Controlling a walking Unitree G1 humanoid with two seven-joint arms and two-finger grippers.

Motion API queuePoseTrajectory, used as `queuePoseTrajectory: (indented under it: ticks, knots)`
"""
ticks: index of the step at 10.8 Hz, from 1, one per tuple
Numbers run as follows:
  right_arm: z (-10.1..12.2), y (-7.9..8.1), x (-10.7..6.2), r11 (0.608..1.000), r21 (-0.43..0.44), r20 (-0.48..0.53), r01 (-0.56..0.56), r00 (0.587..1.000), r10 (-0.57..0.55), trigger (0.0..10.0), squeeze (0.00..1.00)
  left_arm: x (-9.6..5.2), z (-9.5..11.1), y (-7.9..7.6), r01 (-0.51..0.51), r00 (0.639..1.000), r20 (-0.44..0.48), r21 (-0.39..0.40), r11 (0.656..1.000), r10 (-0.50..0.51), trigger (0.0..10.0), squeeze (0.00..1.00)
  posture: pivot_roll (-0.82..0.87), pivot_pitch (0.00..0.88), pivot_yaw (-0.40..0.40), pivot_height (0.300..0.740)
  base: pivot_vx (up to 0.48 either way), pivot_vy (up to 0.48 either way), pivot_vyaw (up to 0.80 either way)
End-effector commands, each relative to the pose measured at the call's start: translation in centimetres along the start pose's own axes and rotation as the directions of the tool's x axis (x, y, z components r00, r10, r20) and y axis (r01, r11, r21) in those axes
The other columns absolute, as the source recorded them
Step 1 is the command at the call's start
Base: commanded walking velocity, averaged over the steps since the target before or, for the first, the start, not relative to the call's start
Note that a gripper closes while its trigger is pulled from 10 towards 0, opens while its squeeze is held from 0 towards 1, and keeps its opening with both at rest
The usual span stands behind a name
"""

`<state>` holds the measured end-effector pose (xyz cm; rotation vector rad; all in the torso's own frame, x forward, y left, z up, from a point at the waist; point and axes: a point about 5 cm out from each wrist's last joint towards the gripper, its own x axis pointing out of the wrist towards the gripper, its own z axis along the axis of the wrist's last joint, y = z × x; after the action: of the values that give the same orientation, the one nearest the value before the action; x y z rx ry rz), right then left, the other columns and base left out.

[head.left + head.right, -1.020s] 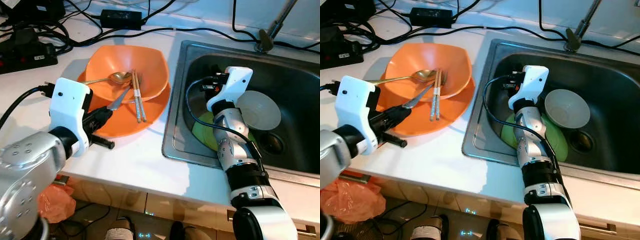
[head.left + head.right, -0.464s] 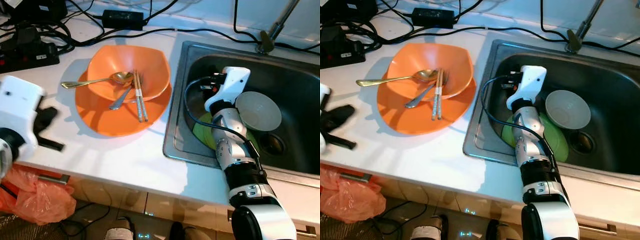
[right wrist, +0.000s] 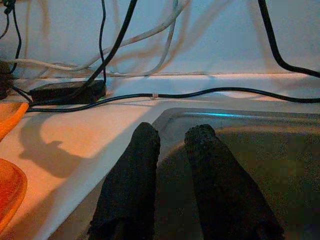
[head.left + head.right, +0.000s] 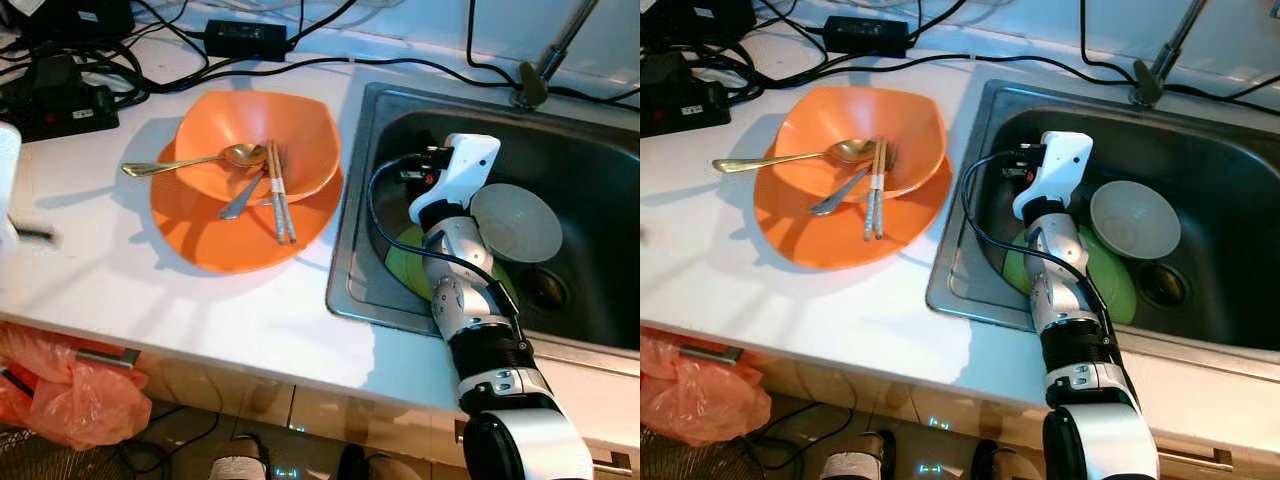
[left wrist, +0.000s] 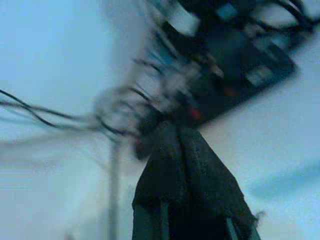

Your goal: Kitchen organization

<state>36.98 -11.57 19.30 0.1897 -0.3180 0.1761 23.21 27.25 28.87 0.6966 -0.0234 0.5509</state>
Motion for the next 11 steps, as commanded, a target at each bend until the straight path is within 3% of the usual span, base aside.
queuePoseTrajectory:
  ticks: [1,2,3,6,8,11]
  knots:
    - [-1.7,-0.8,-1.2,0.999,0.019,-0.052,0.043,0.998,-0.042,10.0,0.0,0.2,0.8,0.1,-0.096,0.991,0.089,-0.013,0.995,0.097,10.0,0.0,0.36,0.171,-0.052,0.74,0.0,0.0,0.0]
    - [-1.6,-1.0,-1.2,0.998,0.014,-0.047,0.053,0.998,-0.052,10.0,0.0,0.5,1.3,0.1,-0.129,0.982,0.134,-0.051,0.99,0.135,10.0,0.0,0.36,0.168,-0.05,0.74,0.0,0.0,0.0]
    - [-1.5,-1.2,-1.2,0.998,0.012,-0.039,0.067,0.997,-0.067,10.0,0.0,1.0,2.5,-0.9,-0.105,0.963,0.235,-0.118,0.987,0.131,10.0,0.0,0.35,0.162,-0.045,0.74,0.0,0.0,0.0]
    - [-1.2,-1.8,-1.2,0.995,0.014,-0.018,0.097,0.995,-0.097,10.0,0.0,1.3,6.0,-5.1,0.061,0.891,0.452,-0.196,0.979,0.035,10.0,0.0,0.34,0.146,-0.029,0.74,0.0,0.0,0.0]
    - [-0.9,-1.8,-1.2,0.994,0.018,0.002,0.107,0.994,-0.107,10.0,0.0,1.6,7.3,-7.3,0.181,0.863,0.505,-0.275,0.944,-0.018,10.0,0.0,0.32,0.138,-0.021,0.74,0.0,0.0,0.0]
    - [-0.2,-2.4,-1.3,0.991,0.019,0.055,0.132,0.99,-0.133,10.0,0.0,1.2,10.2,-11.4,0.423,0.764,0.628,-0.317,0.849,-0.146,10.0,0.0,0.3,0.121,-0.009,0.74,0.0,0.0,0.0]
